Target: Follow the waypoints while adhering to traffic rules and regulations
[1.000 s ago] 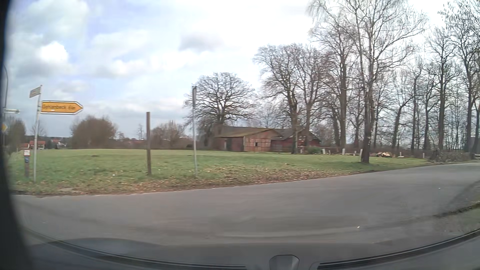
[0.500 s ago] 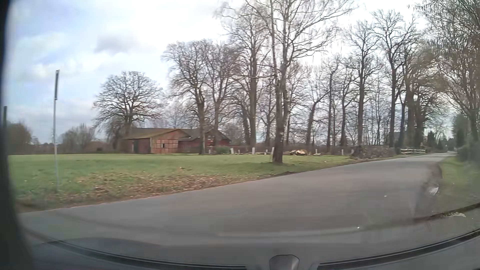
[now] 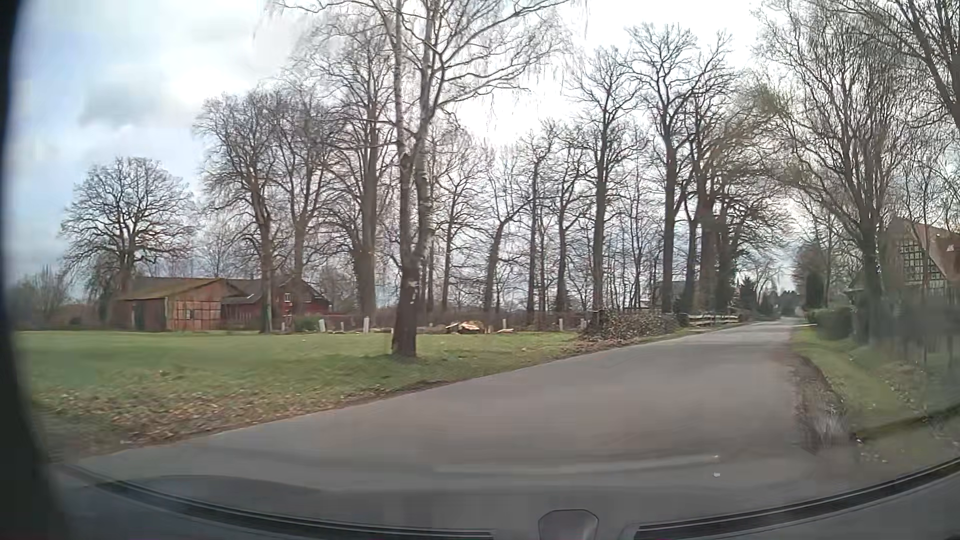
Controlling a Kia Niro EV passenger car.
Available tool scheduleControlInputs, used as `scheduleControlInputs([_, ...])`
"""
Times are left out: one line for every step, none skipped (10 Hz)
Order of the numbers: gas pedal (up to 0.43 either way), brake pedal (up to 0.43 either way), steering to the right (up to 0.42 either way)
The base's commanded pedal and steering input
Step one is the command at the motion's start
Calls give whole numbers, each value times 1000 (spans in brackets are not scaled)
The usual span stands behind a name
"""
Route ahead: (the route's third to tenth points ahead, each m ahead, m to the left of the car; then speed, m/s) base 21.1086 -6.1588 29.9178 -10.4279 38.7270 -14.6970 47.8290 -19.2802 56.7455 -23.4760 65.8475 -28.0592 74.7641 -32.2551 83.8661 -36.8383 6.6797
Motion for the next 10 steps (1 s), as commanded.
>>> scheduleControlInputs([280,0,209])
scheduleControlInputs([287,0,208])
scheduleControlInputs([287,0,204])
scheduleControlInputs([299,0,196])
scheduleControlInputs([299,0,181])
scheduleControlInputs([311,0,168])
scheduleControlInputs([319,0,160])
scheduleControlInputs([331,0,152])
scheduleControlInputs([331,0,143])
scheduleControlInputs([331,0,129])
